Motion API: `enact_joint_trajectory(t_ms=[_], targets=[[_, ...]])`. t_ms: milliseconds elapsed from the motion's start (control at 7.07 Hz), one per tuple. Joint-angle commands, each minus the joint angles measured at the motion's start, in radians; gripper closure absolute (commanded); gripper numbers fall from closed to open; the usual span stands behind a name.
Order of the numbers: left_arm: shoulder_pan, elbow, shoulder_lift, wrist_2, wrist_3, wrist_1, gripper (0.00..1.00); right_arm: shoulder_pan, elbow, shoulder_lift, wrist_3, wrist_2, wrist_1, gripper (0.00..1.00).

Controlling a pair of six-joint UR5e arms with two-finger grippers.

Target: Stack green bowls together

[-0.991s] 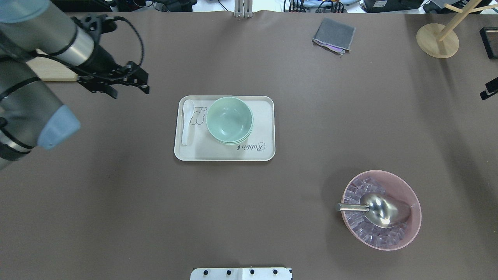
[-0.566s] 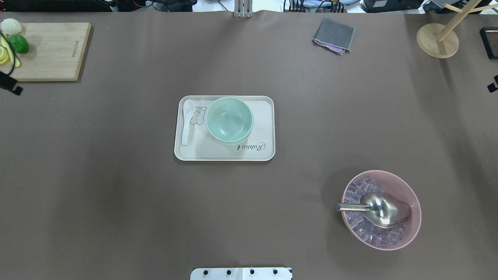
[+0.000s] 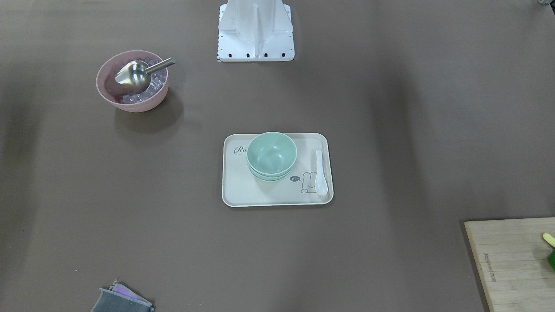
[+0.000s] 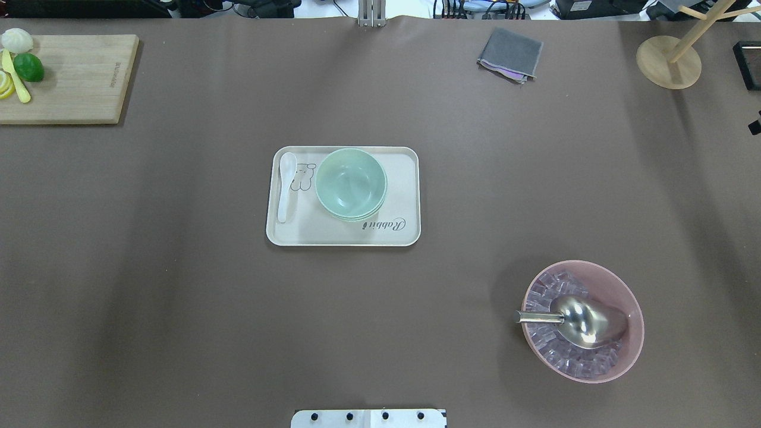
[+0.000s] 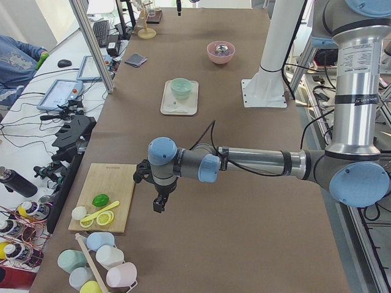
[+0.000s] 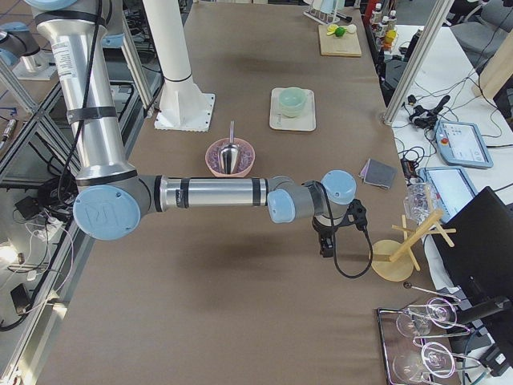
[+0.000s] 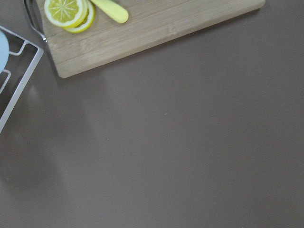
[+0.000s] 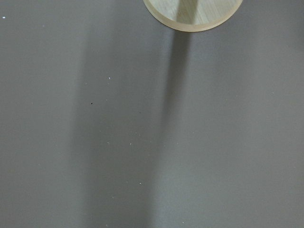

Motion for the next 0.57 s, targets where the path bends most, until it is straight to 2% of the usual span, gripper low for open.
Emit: enact_joint_trajectory(t_ms=[0,425], targets=[[-0.030,-0.015,0.038,-0.020,-0.001,-0.031,0.01,0.000,0.002,-0.006,0.001,0.001,0.004,0.00],[-0.028,-0.009,0.040,-0.019,-0.001,-0.031,0.01,0.000,0.000,-0.003,-0.001,-0.003,0.003,0.00]])
